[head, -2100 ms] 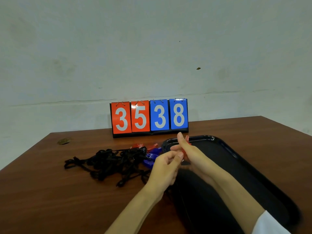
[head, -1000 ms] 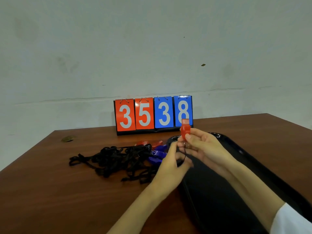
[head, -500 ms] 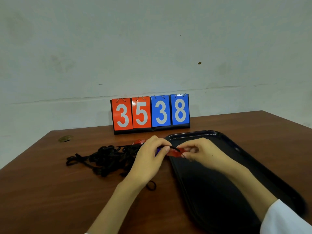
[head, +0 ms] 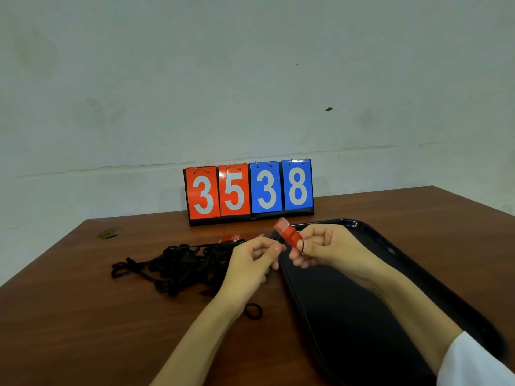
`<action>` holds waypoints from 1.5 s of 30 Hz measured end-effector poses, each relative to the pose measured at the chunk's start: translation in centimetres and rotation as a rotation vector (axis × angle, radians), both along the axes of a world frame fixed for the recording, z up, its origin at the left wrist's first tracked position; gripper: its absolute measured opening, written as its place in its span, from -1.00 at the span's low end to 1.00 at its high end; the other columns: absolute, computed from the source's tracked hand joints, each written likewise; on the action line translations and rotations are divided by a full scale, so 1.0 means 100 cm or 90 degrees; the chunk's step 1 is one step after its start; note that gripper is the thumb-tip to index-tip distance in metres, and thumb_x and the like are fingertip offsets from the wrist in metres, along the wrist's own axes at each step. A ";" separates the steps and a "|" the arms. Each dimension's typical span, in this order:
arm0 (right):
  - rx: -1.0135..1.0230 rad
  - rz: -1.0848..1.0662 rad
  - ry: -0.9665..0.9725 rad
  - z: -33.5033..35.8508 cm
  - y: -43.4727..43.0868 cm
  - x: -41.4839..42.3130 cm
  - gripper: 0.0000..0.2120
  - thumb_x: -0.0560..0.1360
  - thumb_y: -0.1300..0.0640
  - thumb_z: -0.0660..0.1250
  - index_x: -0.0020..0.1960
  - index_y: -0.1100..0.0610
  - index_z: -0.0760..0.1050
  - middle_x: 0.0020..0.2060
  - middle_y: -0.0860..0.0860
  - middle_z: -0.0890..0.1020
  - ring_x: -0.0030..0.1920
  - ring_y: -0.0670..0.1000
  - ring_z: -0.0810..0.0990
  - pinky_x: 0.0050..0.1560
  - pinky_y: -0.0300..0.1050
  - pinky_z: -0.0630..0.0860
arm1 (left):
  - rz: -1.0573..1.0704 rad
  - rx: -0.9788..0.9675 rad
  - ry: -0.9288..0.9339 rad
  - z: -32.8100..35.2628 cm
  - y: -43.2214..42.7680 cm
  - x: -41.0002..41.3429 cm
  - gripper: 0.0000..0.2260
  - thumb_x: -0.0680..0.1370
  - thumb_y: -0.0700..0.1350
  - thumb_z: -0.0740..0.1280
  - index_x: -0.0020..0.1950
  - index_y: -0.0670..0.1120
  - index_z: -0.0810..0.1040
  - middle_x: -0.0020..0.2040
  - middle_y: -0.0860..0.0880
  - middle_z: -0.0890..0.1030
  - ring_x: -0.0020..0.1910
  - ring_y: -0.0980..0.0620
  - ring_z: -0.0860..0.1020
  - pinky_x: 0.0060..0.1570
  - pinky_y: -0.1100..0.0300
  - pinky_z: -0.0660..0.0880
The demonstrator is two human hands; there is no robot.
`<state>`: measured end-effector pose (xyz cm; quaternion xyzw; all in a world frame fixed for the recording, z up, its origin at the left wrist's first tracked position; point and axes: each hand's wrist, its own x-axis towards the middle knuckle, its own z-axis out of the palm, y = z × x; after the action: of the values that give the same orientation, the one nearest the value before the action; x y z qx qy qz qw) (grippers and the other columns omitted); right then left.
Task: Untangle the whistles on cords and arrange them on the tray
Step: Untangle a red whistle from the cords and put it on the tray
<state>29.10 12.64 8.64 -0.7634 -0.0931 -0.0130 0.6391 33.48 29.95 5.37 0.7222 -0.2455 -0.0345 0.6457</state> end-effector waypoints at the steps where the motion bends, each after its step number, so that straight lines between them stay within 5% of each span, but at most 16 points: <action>1: 0.008 -0.029 -0.011 -0.002 0.000 0.002 -0.92 0.48 0.26 0.30 -0.05 0.22 0.54 -0.23 0.08 0.69 -0.20 0.01 0.66 -0.15 -0.19 0.59 | -0.010 -0.004 0.009 -0.001 -0.001 -0.001 -0.85 0.58 -0.11 0.27 -0.07 -0.12 0.60 -0.39 -0.03 0.49 -0.56 0.22 0.33 -0.52 0.37 0.24; 5: -0.023 -0.154 -0.054 -0.009 0.002 0.007 -0.96 0.47 0.25 0.32 -0.09 0.15 0.53 -0.27 0.05 0.68 -0.23 -0.02 0.66 -0.18 -0.23 0.59 | -0.032 0.033 -0.012 -0.004 -0.008 -0.008 -0.83 0.60 -0.10 0.22 -0.02 -0.12 0.58 -0.44 0.00 0.49 -0.61 0.21 0.31 -0.58 0.38 0.23; 12: -0.368 -0.358 -0.124 -0.022 0.004 0.011 -0.90 0.48 0.12 0.35 -0.03 0.00 0.47 -0.18 -0.14 0.58 -0.15 -0.19 0.56 -0.11 -0.33 0.46 | 0.020 0.117 -0.074 -0.007 -0.011 -0.007 -0.83 0.58 -0.06 0.25 -0.13 -0.04 0.59 -0.52 0.06 0.49 -0.55 0.24 0.42 -0.39 0.40 0.36; 16: -0.520 -0.352 -0.151 -0.022 0.004 0.009 -0.85 0.51 0.08 0.31 0.08 0.04 0.48 -0.09 -0.09 0.60 -0.08 -0.12 0.56 0.01 -0.21 0.52 | 0.013 0.162 -0.149 -0.006 -0.009 -0.009 -0.89 0.55 -0.04 0.31 -0.16 0.05 0.58 -0.47 0.14 0.54 -0.42 0.22 0.51 -0.14 0.43 0.46; 20: -0.599 -0.272 -0.156 -0.023 0.003 0.009 -0.84 0.51 0.08 0.31 0.09 0.04 0.48 -0.08 -0.07 0.63 -0.07 -0.11 0.58 0.04 -0.15 0.54 | 0.001 0.165 -0.191 -0.001 -0.004 -0.009 -0.88 0.53 -0.08 0.34 -0.18 0.11 0.58 -0.41 0.22 0.56 -0.35 0.27 0.53 -0.13 0.52 0.43; 28: -0.460 -0.079 -0.081 -0.021 0.007 0.009 -0.90 0.43 0.18 0.40 -0.07 0.05 0.56 -0.22 -0.09 0.64 -0.20 -0.18 0.62 -0.05 -0.23 0.58 | 0.053 0.178 -0.236 0.000 0.008 0.008 -0.82 0.57 -0.03 0.26 -0.20 0.00 0.56 -0.42 0.00 0.55 -0.36 0.15 0.53 -0.02 0.34 0.45; 34: -0.314 0.070 0.035 -0.013 0.010 0.003 -0.94 0.44 0.27 0.38 -0.14 0.13 0.57 -0.26 0.02 0.66 -0.26 -0.09 0.65 -0.18 -0.27 0.57 | -0.001 0.214 -0.172 0.002 0.014 0.015 -0.71 0.58 0.02 0.22 -0.27 -0.07 0.55 -0.54 0.10 0.41 -0.55 0.19 0.32 -0.44 0.41 0.28; 41: -0.237 0.150 0.081 -0.003 0.009 -0.003 -0.89 0.45 0.30 0.35 -0.15 0.11 0.58 -0.29 0.00 0.67 -0.26 -0.07 0.65 -0.19 -0.25 0.57 | -0.081 0.217 -0.047 0.006 0.018 0.010 -0.65 0.59 0.08 0.18 -0.32 -0.07 0.45 -0.47 0.03 0.35 -0.54 0.12 0.27 -0.54 0.36 0.23; 45: -0.134 0.099 0.047 0.004 0.006 -0.006 -0.92 0.44 0.30 0.34 -0.13 0.16 0.58 -0.28 0.04 0.68 -0.24 -0.03 0.65 -0.17 -0.23 0.57 | -0.147 0.089 0.090 0.007 0.014 0.005 -0.65 0.55 0.13 0.19 -0.29 -0.11 0.40 -0.49 0.02 0.29 -0.57 0.13 0.17 -0.56 0.32 0.12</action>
<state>28.53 13.24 9.01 -0.8166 -0.1290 0.0742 0.5577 33.95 31.31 6.05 0.7280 -0.2778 -0.1767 0.6013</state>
